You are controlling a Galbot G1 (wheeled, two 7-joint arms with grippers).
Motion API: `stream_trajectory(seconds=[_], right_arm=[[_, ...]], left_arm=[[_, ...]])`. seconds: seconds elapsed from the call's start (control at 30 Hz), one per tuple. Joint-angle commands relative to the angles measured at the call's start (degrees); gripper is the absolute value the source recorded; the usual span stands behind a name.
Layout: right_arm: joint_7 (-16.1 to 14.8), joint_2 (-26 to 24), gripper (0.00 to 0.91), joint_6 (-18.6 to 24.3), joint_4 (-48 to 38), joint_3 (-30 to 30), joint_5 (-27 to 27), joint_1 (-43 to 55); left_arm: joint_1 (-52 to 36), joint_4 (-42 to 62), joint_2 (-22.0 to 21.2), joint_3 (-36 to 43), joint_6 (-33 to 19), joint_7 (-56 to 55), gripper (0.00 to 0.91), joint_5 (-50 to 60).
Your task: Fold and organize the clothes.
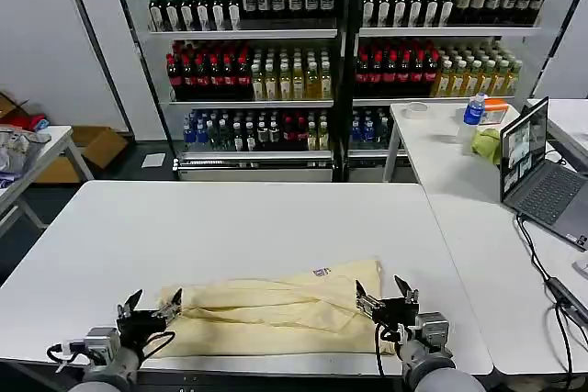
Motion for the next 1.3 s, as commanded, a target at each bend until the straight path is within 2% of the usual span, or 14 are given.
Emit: stream_trajectory(seconds=[0.03,0.13,0.17,0.2,0.23,0.27,0.87,1.07,1.3], right_arm=[[-0.1,-0.2,0.907,0.2,0.2,0.2,0.0,-0.1],[-0.1,-0.3,0.907,0.2,0.2,0.2,0.1,-0.1],[-0.1,-0.3,0.907,0.2,0.3,0.2,0.2,0.0],[-0.1,-0.3,0.907,0.2,0.3,0.2,0.2,0.0],[-0.1,-0.3,0.907,0.2,0.3,0.2,0.2,0.0],[-0.1,-0.3,0.907,0.2,0.3,0.2,0.2,0.1],[0.5,-0.1,0.907,0.0,1.6,0.7,0.6,-1.1],[0.5,-0.4,0.907,0.0,1.9,1.5,0.8,-1.7],[0.5,-1.0,0.907,-0.1,2.4,2.6,1.6,-1.9]], left_arm=[[0.8,1.9,-7.3,1.6,-1.1,-2.4,0.907,-1.0],[0.0,3.7,-7.4,1.6,-0.8,-2.1,0.907,-2.5],[-0.1,4.1,-7.4,1.6,-0.8,-2.1,0.836,-2.8],[-0.2,4.3,-7.4,1.6,-0.9,-2.0,0.242,-2.8],[-0.3,4.7,-7.4,1.7,-1.1,-1.9,0.081,-2.9],[-0.3,4.8,-7.4,1.7,-1.1,-1.9,0.01,-2.9],[-0.4,5.1,-6.2,-0.4,-1.0,0.9,0.01,-6.2],[-0.5,6.4,-1.4,-5.2,-1.2,2.9,0.01,-8.0],[-0.8,8.2,4.6,-14.8,-1.0,4.0,0.01,-11.6]])
